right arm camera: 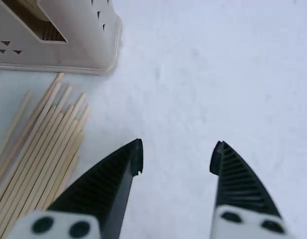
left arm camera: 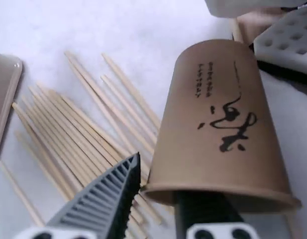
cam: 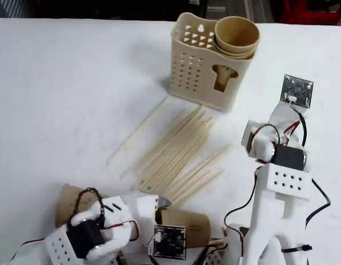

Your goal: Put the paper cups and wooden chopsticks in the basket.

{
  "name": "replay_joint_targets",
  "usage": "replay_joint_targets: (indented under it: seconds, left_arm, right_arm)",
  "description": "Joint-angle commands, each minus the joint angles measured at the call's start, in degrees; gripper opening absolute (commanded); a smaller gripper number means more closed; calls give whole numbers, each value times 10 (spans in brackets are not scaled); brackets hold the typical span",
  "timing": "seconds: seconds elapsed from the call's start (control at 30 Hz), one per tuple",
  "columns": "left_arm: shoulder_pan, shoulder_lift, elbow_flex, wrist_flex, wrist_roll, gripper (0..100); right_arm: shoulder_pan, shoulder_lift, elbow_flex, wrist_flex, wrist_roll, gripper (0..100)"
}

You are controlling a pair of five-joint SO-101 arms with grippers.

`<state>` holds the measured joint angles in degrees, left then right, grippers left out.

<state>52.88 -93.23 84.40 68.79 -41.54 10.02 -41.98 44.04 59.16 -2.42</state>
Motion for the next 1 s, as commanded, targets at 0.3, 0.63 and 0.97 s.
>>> replay_joint_targets:
  seconds: [0.3,0.63,0.97]
  left_arm:
    - [7,-5,-247,103,9,21]
    - [-135,15,-299,47,11,21]
    - [-180,283,-473,-42,60,21]
  right_arm:
    - [26,-15,-6,-18,-6,223]
    - [54,-11,-3,-36,-34,223]
    - [51,-9,-1,-38,-36,223]
